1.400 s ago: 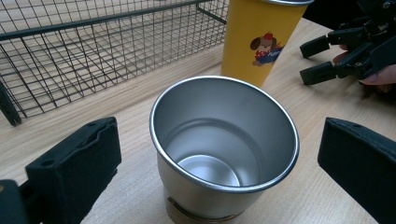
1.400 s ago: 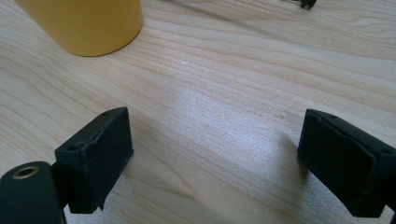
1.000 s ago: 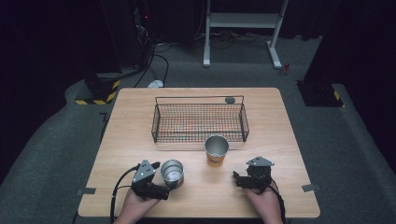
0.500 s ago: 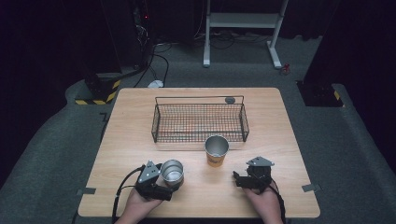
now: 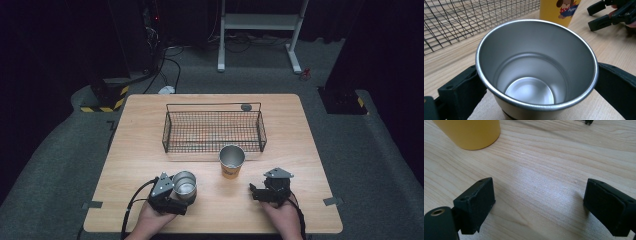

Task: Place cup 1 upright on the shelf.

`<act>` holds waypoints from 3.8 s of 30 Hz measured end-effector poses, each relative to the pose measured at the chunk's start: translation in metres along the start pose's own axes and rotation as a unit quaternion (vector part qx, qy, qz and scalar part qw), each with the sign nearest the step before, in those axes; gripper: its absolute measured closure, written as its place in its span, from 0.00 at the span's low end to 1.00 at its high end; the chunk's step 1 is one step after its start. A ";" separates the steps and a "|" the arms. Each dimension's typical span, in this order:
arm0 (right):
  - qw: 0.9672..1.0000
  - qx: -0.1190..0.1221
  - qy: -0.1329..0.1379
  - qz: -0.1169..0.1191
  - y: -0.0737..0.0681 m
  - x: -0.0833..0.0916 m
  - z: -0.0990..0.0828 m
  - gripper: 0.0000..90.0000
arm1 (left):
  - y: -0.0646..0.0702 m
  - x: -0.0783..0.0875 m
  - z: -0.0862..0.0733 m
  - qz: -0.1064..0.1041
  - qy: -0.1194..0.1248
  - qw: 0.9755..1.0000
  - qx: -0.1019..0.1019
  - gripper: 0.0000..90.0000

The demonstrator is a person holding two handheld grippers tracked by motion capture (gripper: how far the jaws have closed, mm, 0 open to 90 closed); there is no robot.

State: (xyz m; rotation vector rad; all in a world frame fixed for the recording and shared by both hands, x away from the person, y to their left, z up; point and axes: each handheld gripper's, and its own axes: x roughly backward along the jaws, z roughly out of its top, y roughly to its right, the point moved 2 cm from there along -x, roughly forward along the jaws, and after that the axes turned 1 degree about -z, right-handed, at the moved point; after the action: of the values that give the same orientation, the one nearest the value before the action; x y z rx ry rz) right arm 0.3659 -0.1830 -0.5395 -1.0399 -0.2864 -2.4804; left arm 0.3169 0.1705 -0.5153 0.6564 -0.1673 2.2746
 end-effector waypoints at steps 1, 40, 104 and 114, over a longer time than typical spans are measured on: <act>1.000 0.001 0.000 0.000 0.000 0.000 0.000 0.11 | 0.000 -0.001 0.000 -0.001 0.001 1.000 0.003 0.01; 1.000 0.001 0.001 0.000 0.000 0.000 0.000 0.11 | -0.001 0.000 -0.001 0.020 0.026 0.999 -0.013 0.20; 1.000 0.002 0.000 0.001 0.000 0.000 0.000 0.11 | -0.013 0.022 0.038 0.088 0.072 0.993 0.007 0.21; 1.000 0.003 0.000 0.002 0.000 0.000 0.000 0.11 | -0.023 0.025 0.045 0.095 0.075 0.992 0.020 0.21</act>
State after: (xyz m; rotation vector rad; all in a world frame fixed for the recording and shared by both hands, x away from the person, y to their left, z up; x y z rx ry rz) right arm 0.3666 -0.1831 -0.5396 -1.0369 -0.2912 -2.4754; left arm 0.3373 0.1888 -0.4655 0.5056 -0.1147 2.5059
